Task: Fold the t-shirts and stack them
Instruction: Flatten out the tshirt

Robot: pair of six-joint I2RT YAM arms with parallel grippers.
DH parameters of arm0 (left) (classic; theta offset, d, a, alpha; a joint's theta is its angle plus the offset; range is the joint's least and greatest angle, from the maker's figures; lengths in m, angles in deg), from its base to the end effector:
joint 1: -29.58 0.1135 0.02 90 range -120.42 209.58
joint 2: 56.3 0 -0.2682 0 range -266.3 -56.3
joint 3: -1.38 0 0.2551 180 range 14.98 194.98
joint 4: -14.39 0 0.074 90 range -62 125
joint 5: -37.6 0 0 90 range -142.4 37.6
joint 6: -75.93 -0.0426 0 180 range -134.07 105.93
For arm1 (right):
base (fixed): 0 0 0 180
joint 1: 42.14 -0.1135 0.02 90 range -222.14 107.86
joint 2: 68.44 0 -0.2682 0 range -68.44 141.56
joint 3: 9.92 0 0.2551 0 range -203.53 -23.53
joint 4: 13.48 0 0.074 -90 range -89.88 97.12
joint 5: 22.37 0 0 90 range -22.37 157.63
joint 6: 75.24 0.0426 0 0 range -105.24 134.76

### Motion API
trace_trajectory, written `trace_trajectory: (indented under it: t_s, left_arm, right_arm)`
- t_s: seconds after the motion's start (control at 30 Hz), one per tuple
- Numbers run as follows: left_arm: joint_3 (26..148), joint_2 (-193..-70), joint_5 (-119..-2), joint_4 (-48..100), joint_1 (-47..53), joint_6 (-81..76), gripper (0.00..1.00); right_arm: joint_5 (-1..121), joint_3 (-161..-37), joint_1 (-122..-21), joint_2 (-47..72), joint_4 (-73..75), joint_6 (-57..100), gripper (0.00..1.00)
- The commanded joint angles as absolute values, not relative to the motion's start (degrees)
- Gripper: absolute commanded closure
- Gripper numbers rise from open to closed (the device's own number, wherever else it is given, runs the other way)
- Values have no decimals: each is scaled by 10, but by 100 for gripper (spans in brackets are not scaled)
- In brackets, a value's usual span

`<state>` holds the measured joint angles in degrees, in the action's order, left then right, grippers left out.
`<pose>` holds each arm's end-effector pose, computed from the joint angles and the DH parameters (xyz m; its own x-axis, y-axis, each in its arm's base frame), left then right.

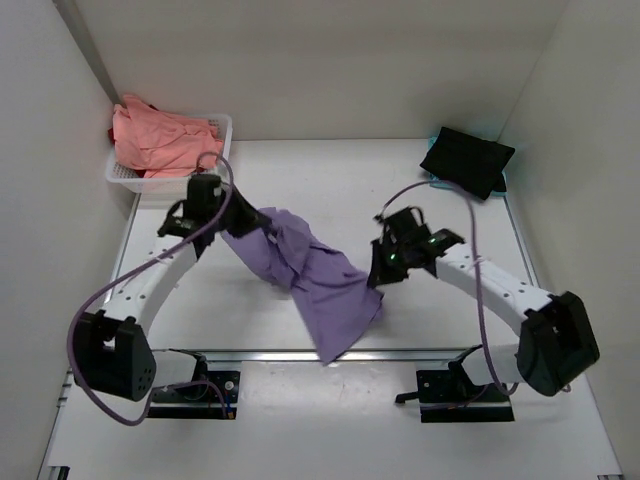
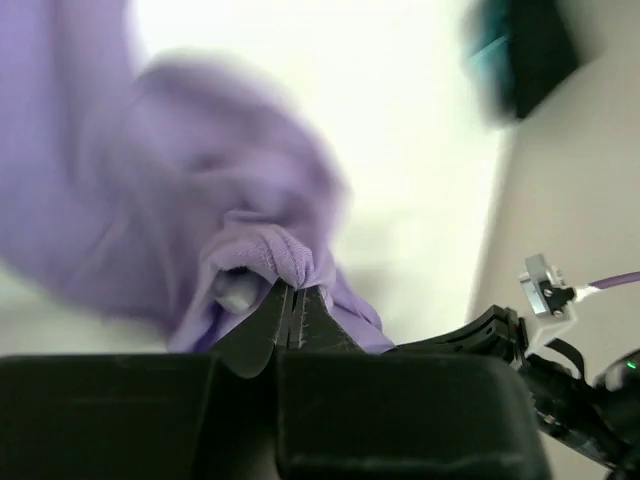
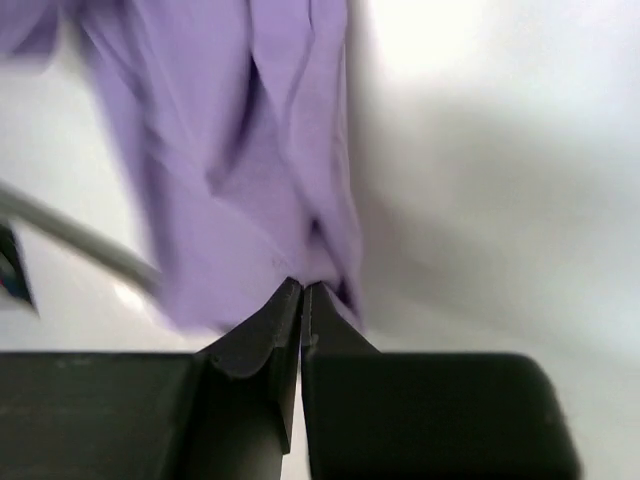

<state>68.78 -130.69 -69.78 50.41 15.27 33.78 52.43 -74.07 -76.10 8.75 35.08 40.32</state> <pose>0.2729 -0.0827 0.2626 -0.7753 -0.5324 -0.3396 -0.1897 0.7093 -0.6789 0.2126 0.1566 0.2162 -0.9354 -0.1280 -0.3296 -0.2648 0.8712 0.4133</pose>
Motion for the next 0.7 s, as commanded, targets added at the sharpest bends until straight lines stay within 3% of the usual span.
trace_trajectory:
  t_s: [0.0,0.2,0.33,0.67]
  left_arm:
    - [800,-1262,-695,541,176,326,100]
    - [837,-1211,-694,572,180,349,100]
    - [839,-1159,-672,588,195,349,100]
    - [989,-1051,-526,641,182,330,100]
  right_arm:
    - [587,-830,-681,12,414,364,100]
    - [605,-865,-535,-42,483,308,100]
    - [645,-872,-512,-109,501,287,100]
    - [720,-936,-456,-273,515,250,100]
